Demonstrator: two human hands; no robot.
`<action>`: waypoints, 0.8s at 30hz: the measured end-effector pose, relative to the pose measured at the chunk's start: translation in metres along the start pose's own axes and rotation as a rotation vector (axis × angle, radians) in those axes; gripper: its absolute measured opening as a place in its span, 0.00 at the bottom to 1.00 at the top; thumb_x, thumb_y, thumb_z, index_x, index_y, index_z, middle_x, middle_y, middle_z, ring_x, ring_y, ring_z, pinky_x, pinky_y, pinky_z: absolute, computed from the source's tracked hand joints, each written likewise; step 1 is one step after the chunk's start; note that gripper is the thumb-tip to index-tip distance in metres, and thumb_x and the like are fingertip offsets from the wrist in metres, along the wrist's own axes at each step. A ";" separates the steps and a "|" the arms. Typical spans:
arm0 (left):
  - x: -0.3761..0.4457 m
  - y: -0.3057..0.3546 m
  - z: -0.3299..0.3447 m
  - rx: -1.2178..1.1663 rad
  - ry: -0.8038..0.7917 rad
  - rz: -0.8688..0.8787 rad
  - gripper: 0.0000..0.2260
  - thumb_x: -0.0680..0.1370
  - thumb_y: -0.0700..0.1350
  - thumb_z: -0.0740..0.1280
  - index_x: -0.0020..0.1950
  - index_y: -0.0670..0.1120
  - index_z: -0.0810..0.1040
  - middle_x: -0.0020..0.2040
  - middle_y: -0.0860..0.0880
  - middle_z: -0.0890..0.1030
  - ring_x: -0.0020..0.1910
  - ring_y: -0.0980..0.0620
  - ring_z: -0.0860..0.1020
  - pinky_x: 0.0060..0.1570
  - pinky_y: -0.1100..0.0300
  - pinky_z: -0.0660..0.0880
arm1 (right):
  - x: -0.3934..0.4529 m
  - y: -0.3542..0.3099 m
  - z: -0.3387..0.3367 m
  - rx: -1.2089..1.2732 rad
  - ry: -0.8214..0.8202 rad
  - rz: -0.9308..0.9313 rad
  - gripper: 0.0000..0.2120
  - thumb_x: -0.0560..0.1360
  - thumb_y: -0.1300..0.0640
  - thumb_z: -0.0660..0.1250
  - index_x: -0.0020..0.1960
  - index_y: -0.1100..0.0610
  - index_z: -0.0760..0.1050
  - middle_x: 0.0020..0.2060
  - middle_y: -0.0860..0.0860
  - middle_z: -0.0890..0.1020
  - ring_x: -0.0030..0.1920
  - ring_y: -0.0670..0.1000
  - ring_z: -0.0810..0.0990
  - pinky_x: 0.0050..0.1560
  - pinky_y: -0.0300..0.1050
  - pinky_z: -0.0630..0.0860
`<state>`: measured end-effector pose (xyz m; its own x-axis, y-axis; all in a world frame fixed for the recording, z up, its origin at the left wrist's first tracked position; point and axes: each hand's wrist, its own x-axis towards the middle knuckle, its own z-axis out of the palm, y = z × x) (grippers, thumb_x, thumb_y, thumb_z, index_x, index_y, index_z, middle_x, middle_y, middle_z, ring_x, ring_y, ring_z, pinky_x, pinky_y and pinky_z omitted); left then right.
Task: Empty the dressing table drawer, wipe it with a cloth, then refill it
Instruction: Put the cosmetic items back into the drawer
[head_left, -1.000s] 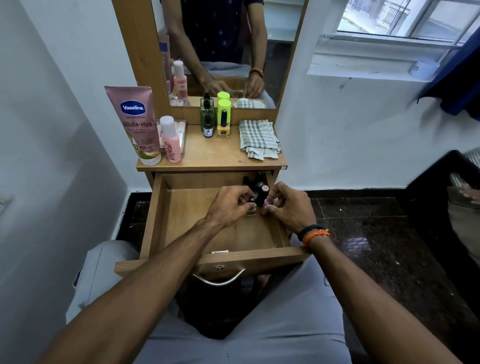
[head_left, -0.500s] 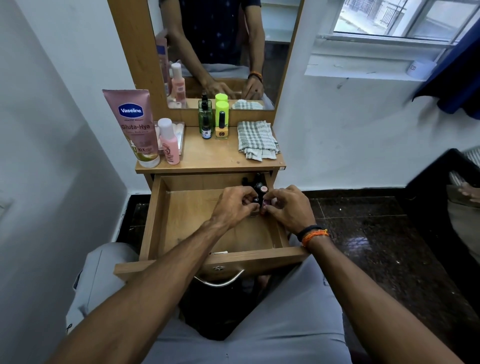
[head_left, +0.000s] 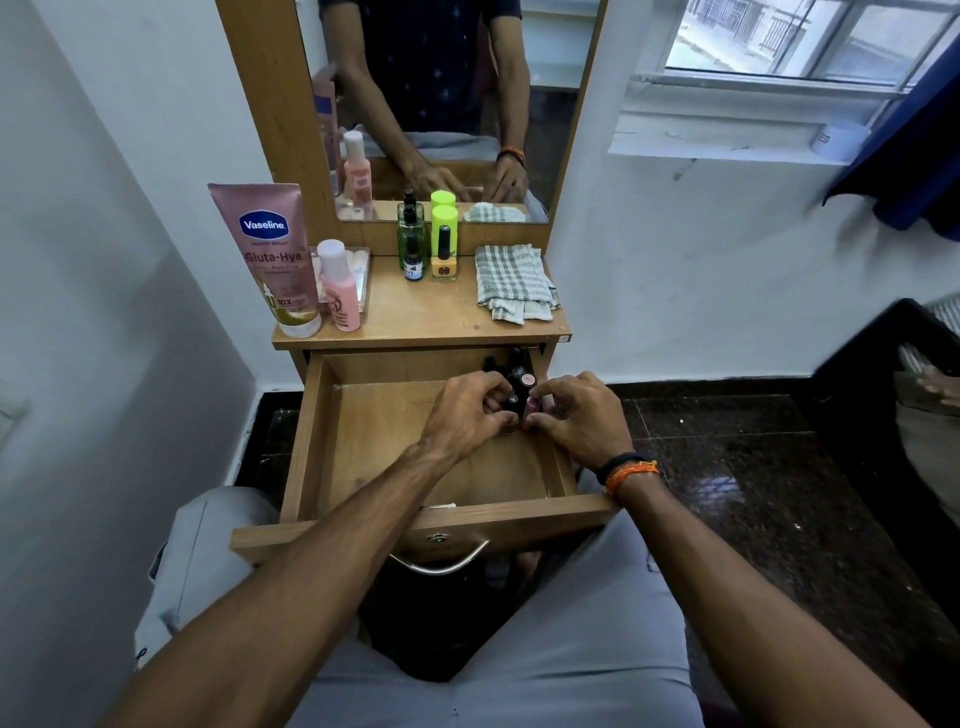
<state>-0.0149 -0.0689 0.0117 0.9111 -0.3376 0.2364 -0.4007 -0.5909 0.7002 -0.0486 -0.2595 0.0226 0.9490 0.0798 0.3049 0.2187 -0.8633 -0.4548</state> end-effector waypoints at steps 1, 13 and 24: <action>-0.001 0.000 -0.001 0.016 0.011 0.004 0.15 0.72 0.46 0.77 0.57 0.46 0.82 0.46 0.52 0.82 0.43 0.56 0.80 0.45 0.56 0.82 | 0.000 0.000 -0.001 0.005 0.018 0.006 0.13 0.69 0.53 0.79 0.52 0.54 0.83 0.46 0.51 0.85 0.46 0.50 0.76 0.45 0.49 0.77; 0.036 0.013 -0.065 0.072 0.427 0.004 0.05 0.77 0.46 0.70 0.51 0.45 0.80 0.43 0.52 0.81 0.40 0.54 0.80 0.38 0.52 0.81 | 0.059 -0.052 -0.021 0.179 0.281 0.012 0.05 0.73 0.54 0.74 0.48 0.54 0.84 0.43 0.48 0.85 0.40 0.46 0.81 0.44 0.44 0.80; 0.096 0.007 -0.093 0.048 0.627 -0.202 0.17 0.72 0.37 0.67 0.61 0.42 0.76 0.56 0.43 0.76 0.57 0.45 0.74 0.56 0.51 0.74 | 0.169 -0.099 -0.011 0.268 0.245 0.027 0.12 0.73 0.56 0.73 0.56 0.54 0.83 0.42 0.46 0.84 0.39 0.42 0.78 0.46 0.37 0.78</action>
<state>0.0788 -0.0369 0.1023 0.8464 0.2654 0.4616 -0.2068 -0.6350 0.7443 0.0877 -0.1662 0.1284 0.8796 -0.0909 0.4670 0.2773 -0.6997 -0.6585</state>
